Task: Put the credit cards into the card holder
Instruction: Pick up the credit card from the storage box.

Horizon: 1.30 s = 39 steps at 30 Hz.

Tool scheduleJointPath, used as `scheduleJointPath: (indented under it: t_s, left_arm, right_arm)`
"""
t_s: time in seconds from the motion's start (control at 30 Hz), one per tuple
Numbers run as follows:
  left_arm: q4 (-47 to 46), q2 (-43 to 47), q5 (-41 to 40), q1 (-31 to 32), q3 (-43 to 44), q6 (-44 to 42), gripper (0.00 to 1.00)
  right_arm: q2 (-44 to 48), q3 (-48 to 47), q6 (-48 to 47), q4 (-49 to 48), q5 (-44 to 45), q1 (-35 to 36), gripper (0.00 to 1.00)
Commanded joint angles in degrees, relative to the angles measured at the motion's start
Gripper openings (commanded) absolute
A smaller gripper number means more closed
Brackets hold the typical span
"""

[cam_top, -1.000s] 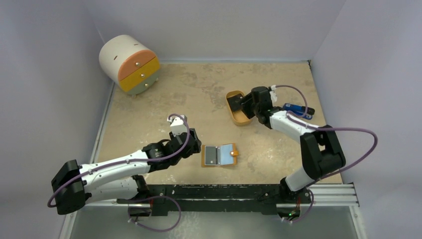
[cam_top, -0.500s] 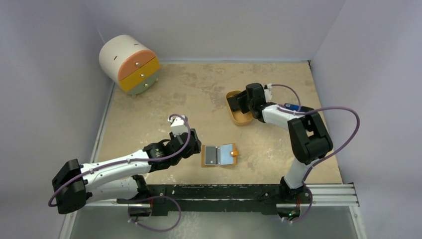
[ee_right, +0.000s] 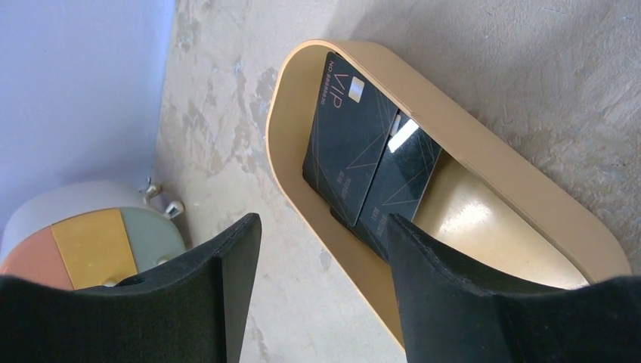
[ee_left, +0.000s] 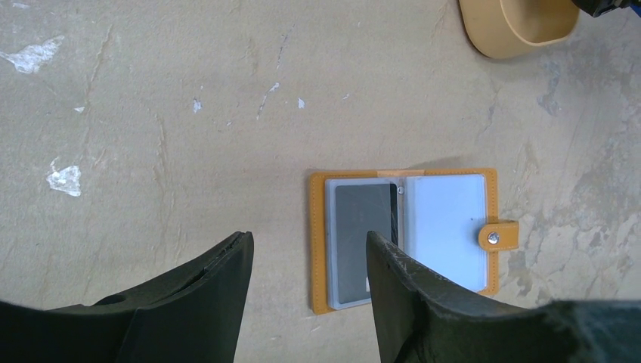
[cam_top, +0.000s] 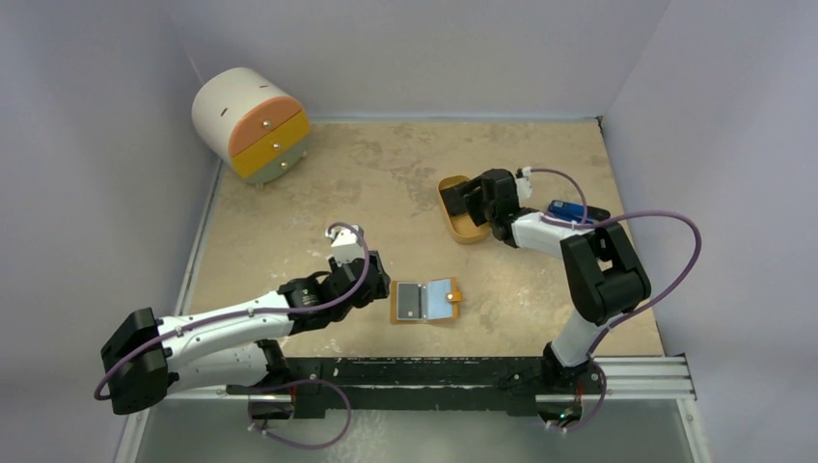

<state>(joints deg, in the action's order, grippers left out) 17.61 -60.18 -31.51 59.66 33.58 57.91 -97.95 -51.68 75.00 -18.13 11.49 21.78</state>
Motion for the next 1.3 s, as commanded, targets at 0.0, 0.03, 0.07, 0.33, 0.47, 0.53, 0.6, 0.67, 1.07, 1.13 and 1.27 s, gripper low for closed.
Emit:
scheduleJointPath:
  t_s: [0.0,0.03,0.07,0.33,0.47,0.53,0.6,0.67,1.07,1.13,1.27]
  left_arm:
    - [-2.42,-0.36,0.54,-0.24,-0.01,0.54,0.56]
    - [-2.35,-0.40,0.57,-0.24,0.08,0.59,0.56]
    - [-2.13,-0.45,0.45,-0.20,0.19,0.62,0.56]
    - [-2.21,-1.27,0.61,-0.24,0.01,0.78,0.56]
    - [-2.58,-1.67,0.83,-0.24,0.04,0.80,0.56]
    - [-2.63,-1.71,0.83,-0.22,0.00,0.80,0.56]
    - [-2.58,-1.77,0.75,-0.24,-0.06,0.81,0.56]
    - [-2.59,-1.78,0.75,-0.24,-0.10,0.80,0.56]
    - [-2.28,-1.78,0.57,-0.24,-0.49,1.20,0.56]
    - [-2.31,-1.86,0.49,-0.24,-0.53,1.07,0.56]
    - [-2.38,-1.95,0.41,-0.24,-0.52,1.00,0.56]
  right_arm:
    - [0.83,-0.29,0.35,0.95,3.08,0.02,0.65]
    - [0.57,-0.78,0.36,2.12,3.29,0.02,0.65]
    - [0.33,-1.43,0.48,3.67,3.64,0.06,0.65]
    - [0.52,0.79,1.44,3.21,4.58,0.02,0.59]
    - [-0.49,1.32,2.13,2.22,4.18,0.04,0.52]
    - [-0.89,1.40,2.50,2.07,4.07,0.02,0.51]
    - [-1.21,1.38,2.61,2.28,3.99,0.02,0.51]
    - [-1.54,1.41,2.67,2.22,3.94,0.02,0.51]
    - [-4.89,0.92,2.90,1.04,2.23,0.02,0.35]
    - [-5.05,0.75,2.87,0.95,2.23,0.02,0.32]
    - [-4.71,0.61,2.60,-0.01,2.75,0.06,0.27]
